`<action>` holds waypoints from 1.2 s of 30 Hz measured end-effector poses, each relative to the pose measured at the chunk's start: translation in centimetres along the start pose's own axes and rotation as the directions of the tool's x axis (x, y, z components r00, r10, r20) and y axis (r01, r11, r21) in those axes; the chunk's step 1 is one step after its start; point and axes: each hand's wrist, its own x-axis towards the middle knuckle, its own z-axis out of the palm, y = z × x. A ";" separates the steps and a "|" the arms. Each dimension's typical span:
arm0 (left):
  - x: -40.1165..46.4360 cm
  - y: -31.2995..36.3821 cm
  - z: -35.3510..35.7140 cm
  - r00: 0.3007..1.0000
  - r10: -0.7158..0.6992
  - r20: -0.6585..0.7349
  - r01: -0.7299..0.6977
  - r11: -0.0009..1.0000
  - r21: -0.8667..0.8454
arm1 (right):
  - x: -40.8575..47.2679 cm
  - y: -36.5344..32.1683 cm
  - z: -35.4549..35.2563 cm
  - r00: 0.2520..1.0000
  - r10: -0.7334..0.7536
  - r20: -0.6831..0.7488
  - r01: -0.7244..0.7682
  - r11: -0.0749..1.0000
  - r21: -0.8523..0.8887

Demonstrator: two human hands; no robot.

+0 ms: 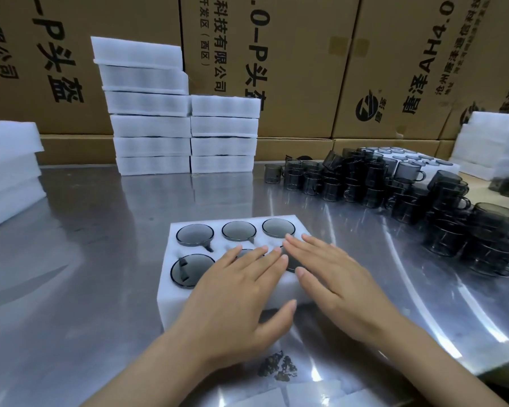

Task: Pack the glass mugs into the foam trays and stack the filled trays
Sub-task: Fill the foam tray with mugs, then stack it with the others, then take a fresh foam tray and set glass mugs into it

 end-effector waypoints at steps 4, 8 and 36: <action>-0.2 0.3 0.4 1.000 -0.019 0.005 0.019 0.999 -0.031 | -0.1 -0.2 0.3 1.000 0.013 -0.028 -0.012 1.000 0.008; -0.4 0.4 0.0 0.999 -0.034 0.034 0.034 0.999 -0.013 | -0.4 -0.2 1.0 0.988 0.078 -0.130 -0.052 0.980 0.194; 5.3 -6.3 -1.4 0.512 -0.818 0.263 0.177 -0.199 -0.964 | 10.4 -5.1 0.1 0.835 0.322 0.446 -0.271 -0.464 0.843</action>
